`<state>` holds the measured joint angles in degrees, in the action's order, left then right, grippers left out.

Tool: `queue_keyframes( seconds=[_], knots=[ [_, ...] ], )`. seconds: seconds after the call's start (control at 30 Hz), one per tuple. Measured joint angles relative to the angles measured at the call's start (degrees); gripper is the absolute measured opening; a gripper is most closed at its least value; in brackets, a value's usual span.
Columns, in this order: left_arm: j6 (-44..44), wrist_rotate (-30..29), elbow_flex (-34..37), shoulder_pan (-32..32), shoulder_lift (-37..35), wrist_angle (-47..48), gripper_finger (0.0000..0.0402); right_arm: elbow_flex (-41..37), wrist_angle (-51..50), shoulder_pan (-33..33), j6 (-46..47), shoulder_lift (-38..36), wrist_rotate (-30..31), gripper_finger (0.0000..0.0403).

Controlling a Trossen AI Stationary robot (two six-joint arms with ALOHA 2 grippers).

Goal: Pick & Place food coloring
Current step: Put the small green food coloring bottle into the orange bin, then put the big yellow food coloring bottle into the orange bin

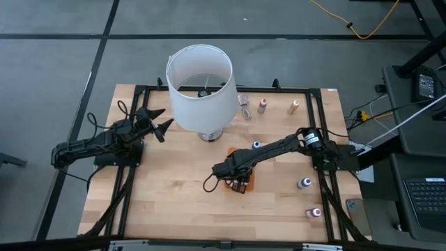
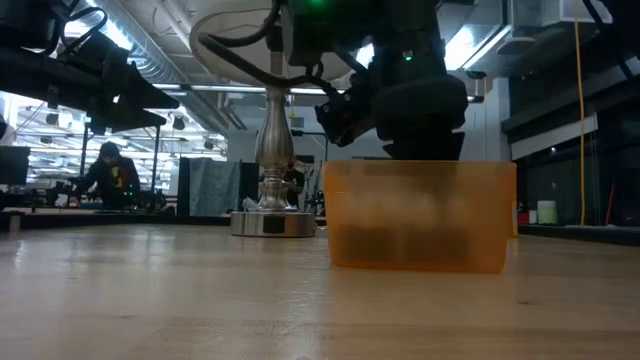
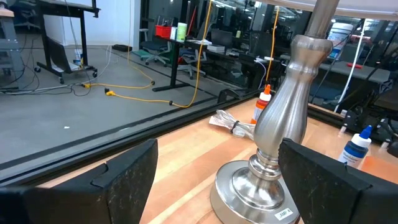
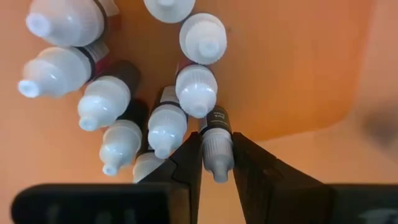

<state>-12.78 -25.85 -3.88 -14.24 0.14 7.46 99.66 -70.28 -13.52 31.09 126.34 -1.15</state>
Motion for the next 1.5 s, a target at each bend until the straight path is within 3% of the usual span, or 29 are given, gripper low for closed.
queue_keyframes(
  seconds=[0.6, 1.1, 1.5],
  knots=[
    [0.0, 0.0, 0.0, 0.0, 0.0, 0.0, 0.0322, 0.1, -0.3, 0.2, 0.2, -0.3, 0.1, 0.0089],
    [0.0, 0.0, 0.0, 0.0, 0.0, 0.0, 0.0322, 0.2, -3.1, 0.2, 0.1, -1.9, 0.2, 0.0178],
    [0.0, 0.0, 0.0, 0.0, 0.0, 0.0, 0.0322, 0.2, -3.3, 1.7, 3.5, -9.4, 4.2, 0.0195]
  ],
)
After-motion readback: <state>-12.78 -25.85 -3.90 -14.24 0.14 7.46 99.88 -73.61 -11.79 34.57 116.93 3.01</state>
